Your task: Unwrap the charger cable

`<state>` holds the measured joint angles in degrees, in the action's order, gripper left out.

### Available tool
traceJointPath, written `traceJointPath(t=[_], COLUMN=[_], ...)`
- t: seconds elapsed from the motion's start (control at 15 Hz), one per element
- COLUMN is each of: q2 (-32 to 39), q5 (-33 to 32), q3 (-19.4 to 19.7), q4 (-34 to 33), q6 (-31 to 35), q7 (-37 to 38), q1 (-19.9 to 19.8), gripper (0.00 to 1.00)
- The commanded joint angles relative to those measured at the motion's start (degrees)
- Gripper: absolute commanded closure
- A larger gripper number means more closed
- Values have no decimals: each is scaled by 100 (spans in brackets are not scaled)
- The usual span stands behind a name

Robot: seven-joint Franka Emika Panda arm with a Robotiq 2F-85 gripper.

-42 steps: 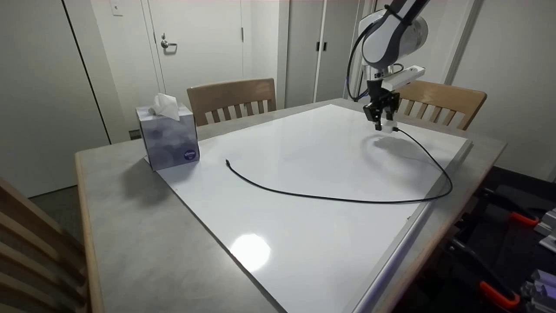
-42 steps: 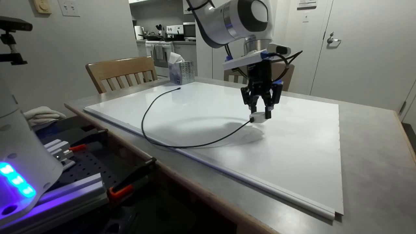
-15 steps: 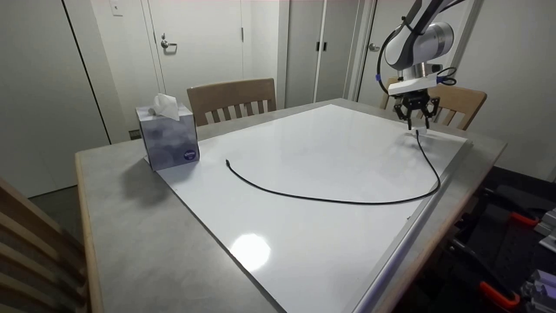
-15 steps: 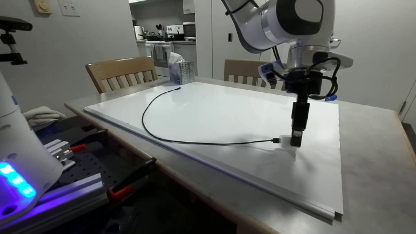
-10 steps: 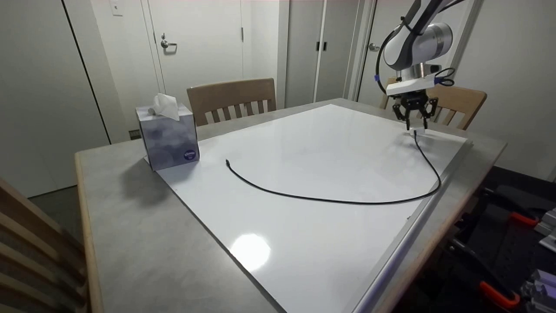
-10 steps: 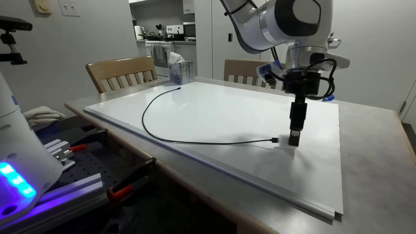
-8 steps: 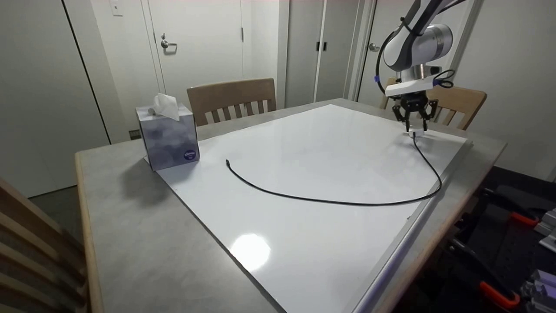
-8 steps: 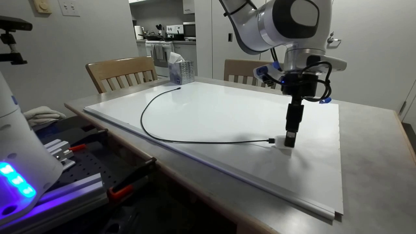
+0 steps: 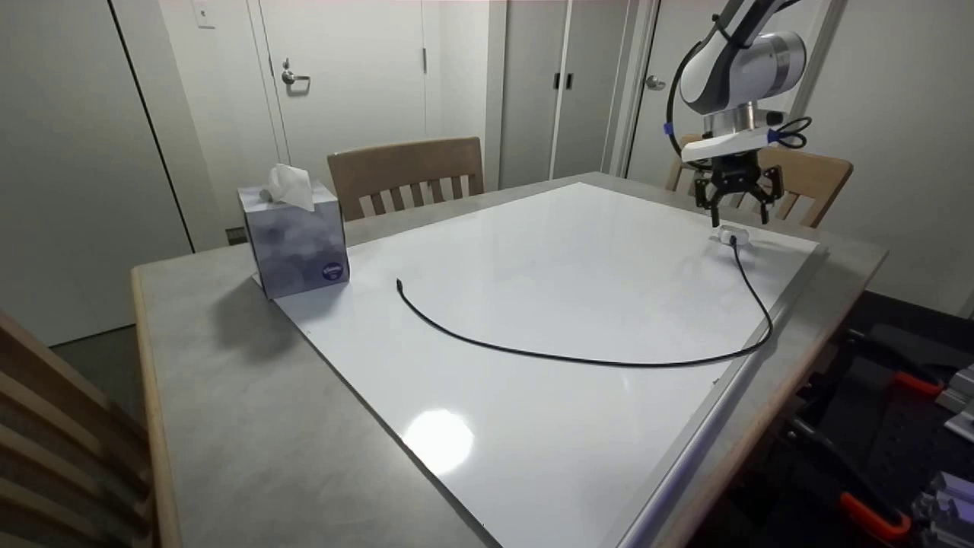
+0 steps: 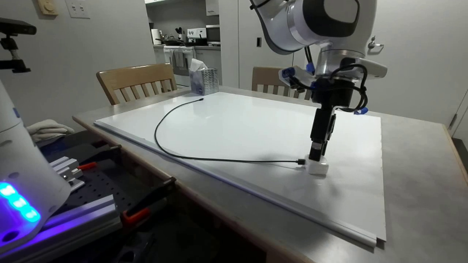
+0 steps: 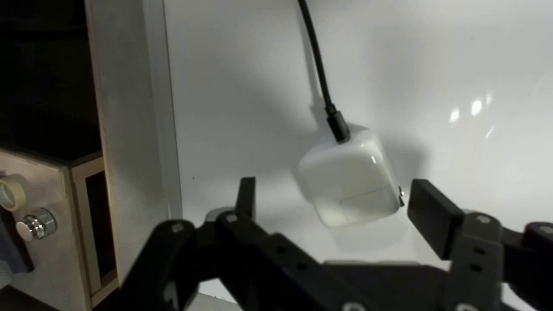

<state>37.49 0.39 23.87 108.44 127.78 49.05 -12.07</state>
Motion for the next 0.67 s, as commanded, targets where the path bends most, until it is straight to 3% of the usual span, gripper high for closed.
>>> traceJointPath(t=[0.0, 0.2, 0.6], q2=[-529, -928, -1534], q5=[-152, -132, -241], q3=[-34, -287, -598], q4=[179, 160, 235], q6=[-574, -1205, -2045], q7=[-180, -976, -2343], q1=[25, -102, 23], gripper=[0, 0, 0])
